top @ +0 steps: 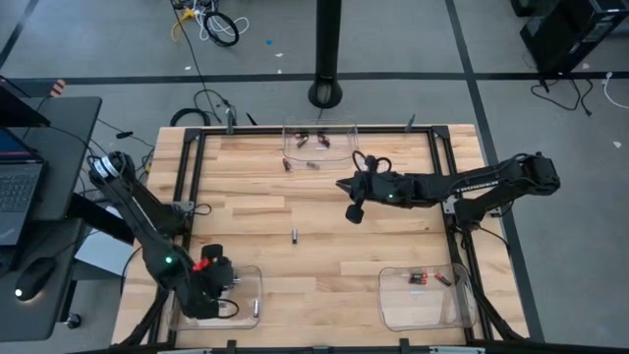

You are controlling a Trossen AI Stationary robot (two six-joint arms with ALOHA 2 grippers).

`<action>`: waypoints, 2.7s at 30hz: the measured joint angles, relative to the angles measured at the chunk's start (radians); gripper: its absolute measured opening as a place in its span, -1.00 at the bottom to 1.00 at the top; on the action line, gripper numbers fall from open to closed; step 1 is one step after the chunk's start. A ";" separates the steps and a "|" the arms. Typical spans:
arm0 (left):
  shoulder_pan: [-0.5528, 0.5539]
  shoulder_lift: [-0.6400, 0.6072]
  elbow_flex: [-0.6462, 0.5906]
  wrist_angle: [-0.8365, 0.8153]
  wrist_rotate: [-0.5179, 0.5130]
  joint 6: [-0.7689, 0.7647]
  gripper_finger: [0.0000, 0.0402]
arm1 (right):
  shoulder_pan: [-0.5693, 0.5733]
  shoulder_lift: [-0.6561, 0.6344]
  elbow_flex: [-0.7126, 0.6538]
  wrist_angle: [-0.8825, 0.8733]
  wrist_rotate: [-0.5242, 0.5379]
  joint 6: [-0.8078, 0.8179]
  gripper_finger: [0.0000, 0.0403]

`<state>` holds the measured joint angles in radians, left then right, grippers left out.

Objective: Sort batteries
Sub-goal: Put the brown battery into the top middle transparent bin

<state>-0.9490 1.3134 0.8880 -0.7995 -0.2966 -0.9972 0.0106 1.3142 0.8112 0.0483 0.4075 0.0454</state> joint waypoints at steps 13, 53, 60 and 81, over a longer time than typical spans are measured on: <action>0.182 -0.336 -0.247 0.487 -0.173 0.504 -0.96 | -0.106 0.010 -0.005 -0.410 -0.018 0.222 -0.53; 0.457 -0.515 -0.400 0.745 -0.026 0.889 -0.95 | -0.612 0.007 -0.498 0.046 -0.337 0.077 -0.36; 0.457 -0.515 -0.400 0.744 -0.029 0.889 -0.95 | -0.612 0.007 -0.499 0.053 -0.350 0.052 -0.71; 0.457 -0.515 -0.400 0.753 -0.123 0.892 -0.94 | -0.277 -0.090 -0.110 -0.151 -0.241 0.140 -0.71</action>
<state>-0.4923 0.7982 0.4883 -0.0461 -0.4200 -0.1052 -0.2660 1.2247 0.7017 -0.1030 0.1663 0.1852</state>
